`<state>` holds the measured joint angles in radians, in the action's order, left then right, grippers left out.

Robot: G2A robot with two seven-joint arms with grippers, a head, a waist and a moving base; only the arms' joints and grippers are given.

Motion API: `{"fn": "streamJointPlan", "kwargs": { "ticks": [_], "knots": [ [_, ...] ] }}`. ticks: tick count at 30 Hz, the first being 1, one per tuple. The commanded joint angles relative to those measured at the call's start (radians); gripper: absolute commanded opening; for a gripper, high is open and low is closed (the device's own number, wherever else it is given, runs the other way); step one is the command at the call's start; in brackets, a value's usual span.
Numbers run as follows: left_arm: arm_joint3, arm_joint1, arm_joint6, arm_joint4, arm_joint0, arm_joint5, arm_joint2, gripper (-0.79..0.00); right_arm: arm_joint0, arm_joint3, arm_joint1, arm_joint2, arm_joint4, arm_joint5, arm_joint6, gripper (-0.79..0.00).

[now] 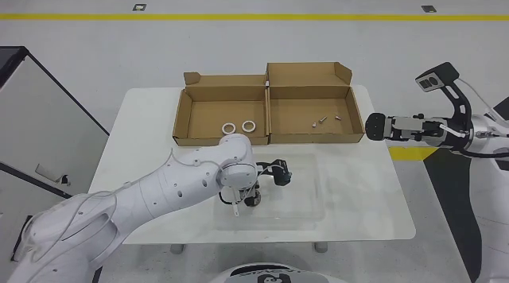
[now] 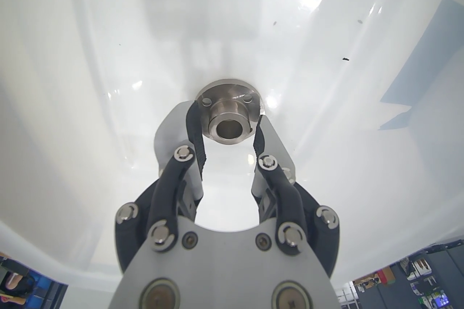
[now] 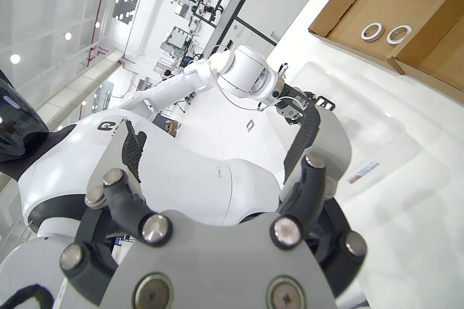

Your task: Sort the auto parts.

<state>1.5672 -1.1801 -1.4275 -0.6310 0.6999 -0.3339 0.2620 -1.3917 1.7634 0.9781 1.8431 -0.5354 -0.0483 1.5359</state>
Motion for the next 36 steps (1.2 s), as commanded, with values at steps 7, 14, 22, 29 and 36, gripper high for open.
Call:
{"fn": "streamJointPlan", "kwargs": {
  "ticks": [7,14,22,29,36],
  "knots": [
    [-0.012,-0.008,-0.008,-0.008,0.006,0.003,-0.001,-0.529,0.0,0.0,0.0,0.0,0.0,0.0,0.0,0.0],
    [-0.026,-0.019,-0.013,-0.045,0.009,0.018,-0.009,-0.785,0.0,0.0,0.0,0.0,0.0,0.0,0.0,0.0],
    [0.023,-0.017,-0.029,-0.053,0.003,0.062,0.026,-0.785,0.0,0.0,0.0,0.0,0.0,0.0,0.0,0.0],
    [0.148,0.022,-0.079,0.001,0.009,0.084,0.118,-0.785,0.0,0.0,0.0,0.0,0.0,0.0,0.0,0.0],
    [0.302,0.08,-0.108,0.051,0.02,0.08,0.228,-0.785,0.0,0.0,0.0,0.0,0.0,0.0,0.0,0.0]
  ]
}}
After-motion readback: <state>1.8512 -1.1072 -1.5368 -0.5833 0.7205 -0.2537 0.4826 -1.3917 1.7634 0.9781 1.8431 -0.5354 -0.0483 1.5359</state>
